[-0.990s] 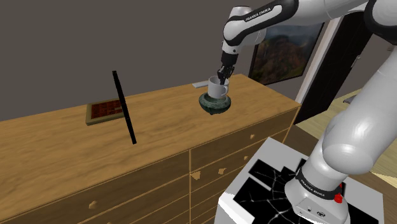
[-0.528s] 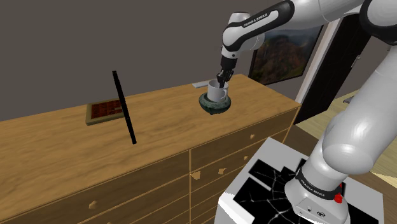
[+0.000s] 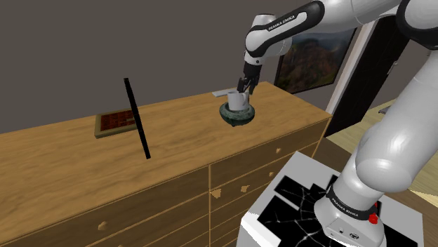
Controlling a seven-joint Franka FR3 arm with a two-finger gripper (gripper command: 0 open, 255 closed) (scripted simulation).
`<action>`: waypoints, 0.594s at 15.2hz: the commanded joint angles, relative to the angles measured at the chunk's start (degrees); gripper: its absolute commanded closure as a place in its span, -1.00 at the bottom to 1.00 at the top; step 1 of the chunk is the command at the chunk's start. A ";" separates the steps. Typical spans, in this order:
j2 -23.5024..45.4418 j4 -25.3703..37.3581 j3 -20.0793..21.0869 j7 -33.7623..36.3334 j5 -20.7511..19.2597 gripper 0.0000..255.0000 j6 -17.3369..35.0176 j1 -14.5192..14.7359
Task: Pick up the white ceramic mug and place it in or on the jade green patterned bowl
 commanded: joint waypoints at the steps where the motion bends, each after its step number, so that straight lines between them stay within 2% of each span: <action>1: 0.00 -0.03 0.00 -0.01 0.00 -1.00 0.00 0.00; 2: 0.04 0.04 0.01 0.02 0.01 -1.00 -0.02 0.01; 6: -2.77 4.40 -0.01 0.73 -1.04 -1.00 -7.09 -0.19; 9: -2.78 4.40 -0.01 0.73 -1.04 -1.00 -7.09 -0.19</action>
